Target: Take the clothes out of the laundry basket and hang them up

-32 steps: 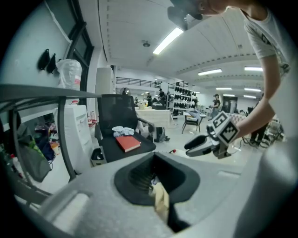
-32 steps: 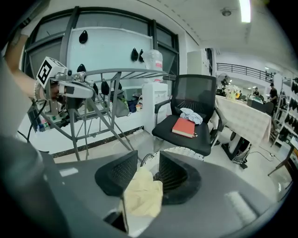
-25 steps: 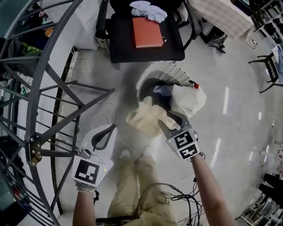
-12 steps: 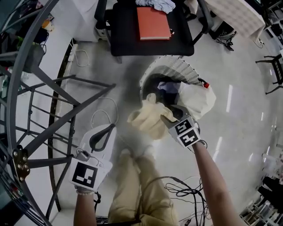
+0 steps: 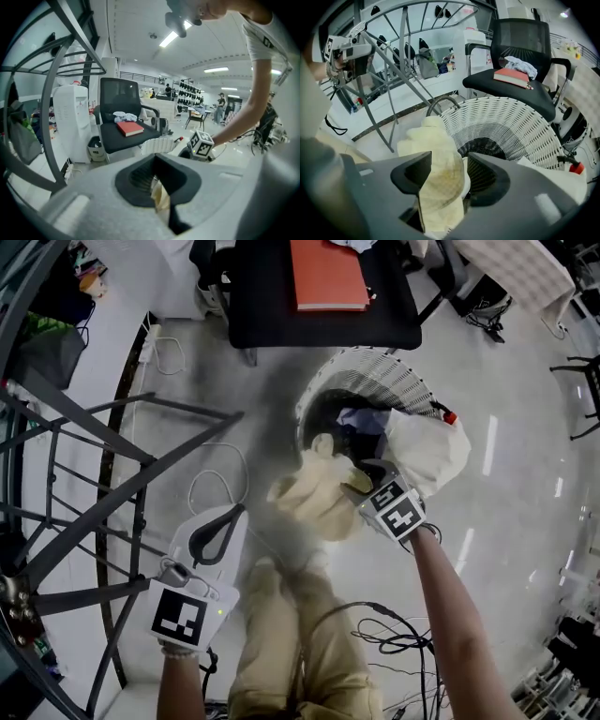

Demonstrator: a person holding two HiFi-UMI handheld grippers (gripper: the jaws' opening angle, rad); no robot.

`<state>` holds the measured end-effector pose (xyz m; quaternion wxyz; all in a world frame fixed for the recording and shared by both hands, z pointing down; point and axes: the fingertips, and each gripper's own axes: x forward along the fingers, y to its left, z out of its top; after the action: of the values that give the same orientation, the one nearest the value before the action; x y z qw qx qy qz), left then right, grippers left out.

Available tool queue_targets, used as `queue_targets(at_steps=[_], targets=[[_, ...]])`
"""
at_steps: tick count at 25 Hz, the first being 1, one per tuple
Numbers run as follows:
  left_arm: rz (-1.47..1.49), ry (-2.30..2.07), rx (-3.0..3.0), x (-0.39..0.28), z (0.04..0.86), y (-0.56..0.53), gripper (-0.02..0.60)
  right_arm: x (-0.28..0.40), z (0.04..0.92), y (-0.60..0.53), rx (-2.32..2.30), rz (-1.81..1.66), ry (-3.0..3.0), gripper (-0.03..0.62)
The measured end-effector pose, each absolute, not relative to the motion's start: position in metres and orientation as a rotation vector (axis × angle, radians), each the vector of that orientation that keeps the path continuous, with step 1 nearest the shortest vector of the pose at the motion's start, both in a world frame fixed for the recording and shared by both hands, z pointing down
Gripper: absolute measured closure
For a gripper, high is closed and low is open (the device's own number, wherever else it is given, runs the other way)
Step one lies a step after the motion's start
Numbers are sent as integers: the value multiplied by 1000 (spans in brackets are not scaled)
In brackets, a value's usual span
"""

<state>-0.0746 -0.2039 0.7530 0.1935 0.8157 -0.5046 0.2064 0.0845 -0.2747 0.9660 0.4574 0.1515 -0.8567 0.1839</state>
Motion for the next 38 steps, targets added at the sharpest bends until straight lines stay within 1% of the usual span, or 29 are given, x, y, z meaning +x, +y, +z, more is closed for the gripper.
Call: queue_targets(at_steps=[6, 8, 10, 11, 12, 15, 18, 26, 34, 38], targets=[[588, -1406, 2293, -72, 757, -202, 588, 88, 982, -275, 410, 523, -2097, 373], [594, -1408, 2295, -73, 756, -202, 588, 89, 984, -273, 410, 529, -2091, 400], [599, -1414, 2298, -73, 754, -204, 588, 91, 985, -273, 416, 509, -2078, 472], [599, -1416, 2301, -73, 753, -205, 588, 93, 984, -273, 421, 491, -2068, 530], [598, -1416, 2306, -73, 751, -205, 588, 94, 984, -273, 426, 469, -2058, 569], [594, -1411, 2320, -71, 744, -207, 588, 97, 978, -275, 442, 398, -2046, 575], [590, -1408, 2329, -70, 733, -209, 588, 97, 961, -275, 480, 402, -2060, 577], [568, -1402, 2378, -69, 681, -213, 588, 87, 890, -258, 478, 359, -2111, 579], [560, -1415, 2424, -75, 628, -206, 588, 83, 817, -246, 557, 404, -2181, 579], [552, -1425, 2440, -79, 603, -201, 588, 81, 778, -244, 589, 352, -2204, 579]])
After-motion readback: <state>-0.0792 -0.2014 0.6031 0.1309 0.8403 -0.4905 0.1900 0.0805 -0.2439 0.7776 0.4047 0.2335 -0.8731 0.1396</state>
